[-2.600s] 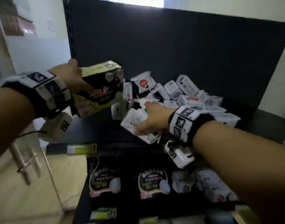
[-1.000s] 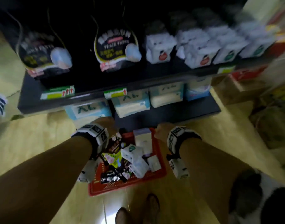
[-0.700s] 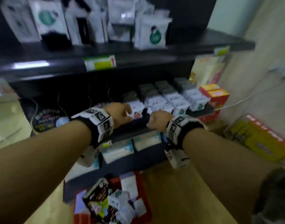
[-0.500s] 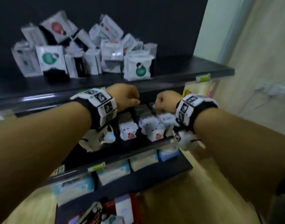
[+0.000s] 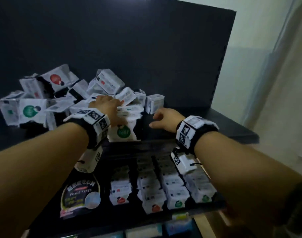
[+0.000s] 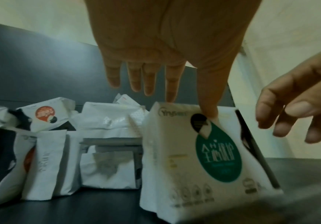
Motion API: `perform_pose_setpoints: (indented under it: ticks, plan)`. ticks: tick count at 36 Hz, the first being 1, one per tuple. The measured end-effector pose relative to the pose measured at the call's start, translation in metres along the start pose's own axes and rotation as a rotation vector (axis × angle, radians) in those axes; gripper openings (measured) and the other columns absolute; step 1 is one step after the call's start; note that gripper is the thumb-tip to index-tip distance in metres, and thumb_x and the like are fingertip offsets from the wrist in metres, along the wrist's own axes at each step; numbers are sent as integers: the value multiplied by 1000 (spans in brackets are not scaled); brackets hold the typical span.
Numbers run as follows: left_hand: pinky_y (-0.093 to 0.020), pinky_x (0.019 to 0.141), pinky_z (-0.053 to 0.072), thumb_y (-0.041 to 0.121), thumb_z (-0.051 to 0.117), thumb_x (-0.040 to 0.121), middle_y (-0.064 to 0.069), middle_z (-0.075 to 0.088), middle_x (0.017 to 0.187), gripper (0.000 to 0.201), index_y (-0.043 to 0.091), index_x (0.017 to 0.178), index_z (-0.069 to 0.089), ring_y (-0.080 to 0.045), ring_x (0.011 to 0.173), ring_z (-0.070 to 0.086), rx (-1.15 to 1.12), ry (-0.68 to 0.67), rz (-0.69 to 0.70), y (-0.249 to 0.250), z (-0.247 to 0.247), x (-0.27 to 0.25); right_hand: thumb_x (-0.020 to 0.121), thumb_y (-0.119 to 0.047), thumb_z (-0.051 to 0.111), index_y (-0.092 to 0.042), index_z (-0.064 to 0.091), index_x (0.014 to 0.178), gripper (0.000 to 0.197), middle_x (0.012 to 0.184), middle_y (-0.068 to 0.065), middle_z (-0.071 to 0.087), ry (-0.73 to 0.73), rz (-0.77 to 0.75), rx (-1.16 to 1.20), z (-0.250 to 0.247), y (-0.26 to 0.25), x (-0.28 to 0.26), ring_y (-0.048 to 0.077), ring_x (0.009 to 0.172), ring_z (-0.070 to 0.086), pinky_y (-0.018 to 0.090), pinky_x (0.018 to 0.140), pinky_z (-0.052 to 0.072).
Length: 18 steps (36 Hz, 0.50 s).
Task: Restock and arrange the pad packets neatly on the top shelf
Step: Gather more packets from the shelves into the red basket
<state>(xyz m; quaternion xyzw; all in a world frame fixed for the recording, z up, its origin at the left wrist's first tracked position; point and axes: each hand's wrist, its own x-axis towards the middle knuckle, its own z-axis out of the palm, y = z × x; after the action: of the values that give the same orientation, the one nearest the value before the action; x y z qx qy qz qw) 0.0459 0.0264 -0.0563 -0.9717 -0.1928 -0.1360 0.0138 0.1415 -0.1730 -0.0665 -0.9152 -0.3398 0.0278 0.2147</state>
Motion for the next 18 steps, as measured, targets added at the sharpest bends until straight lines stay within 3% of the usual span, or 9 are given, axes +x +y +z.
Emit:
perform_pose_setpoints:
  ticks: [2, 6, 9, 13, 18]
  plan:
    - [-44, 107, 34, 67, 69, 64, -4, 46, 137, 79, 36, 133, 47, -31, 130, 33, -67, -17, 2, -11, -4, 5, 80, -48, 71, -16, 54, 126, 59, 129, 5, 56, -22, -56, 22, 7, -7, 18, 23, 113, 55, 31, 88, 46]
    - [-46, 102, 41, 57, 66, 72, -7, 49, 135, 65, 30, 130, 52, -32, 125, 42, -80, 23, -73, -33, -13, 17, 71, -59, 74, -23, 42, 138, 83, 143, 6, 40, -41, -127, 84, 26, -32, 44, 27, 124, 49, 39, 100, 45]
    - [-45, 101, 40, 55, 66, 69, -8, 47, 136, 71, 31, 134, 48, -33, 124, 41, -26, -10, -152, -44, -17, 27, 63, -65, 75, -26, 39, 140, 93, 146, 5, 37, -38, -135, 40, 39, -47, 57, 28, 130, 43, 45, 106, 41]
    - [-46, 103, 37, 55, 73, 68, -11, 41, 142, 86, 33, 141, 34, -37, 129, 38, -37, -76, -252, -50, -10, 45, 61, -64, 77, -26, 41, 139, 94, 144, 9, 31, -61, -129, -33, 49, -50, 65, 31, 130, 37, 43, 107, 39]
    - [-34, 99, 37, 59, 68, 73, -1, 51, 137, 84, 20, 141, 38, -27, 124, 48, -261, -12, -304, -41, 13, 60, 65, -51, 82, -22, 37, 142, 94, 144, 8, 27, -66, -147, -23, 55, -44, 60, 32, 129, 39, 41, 107, 40]
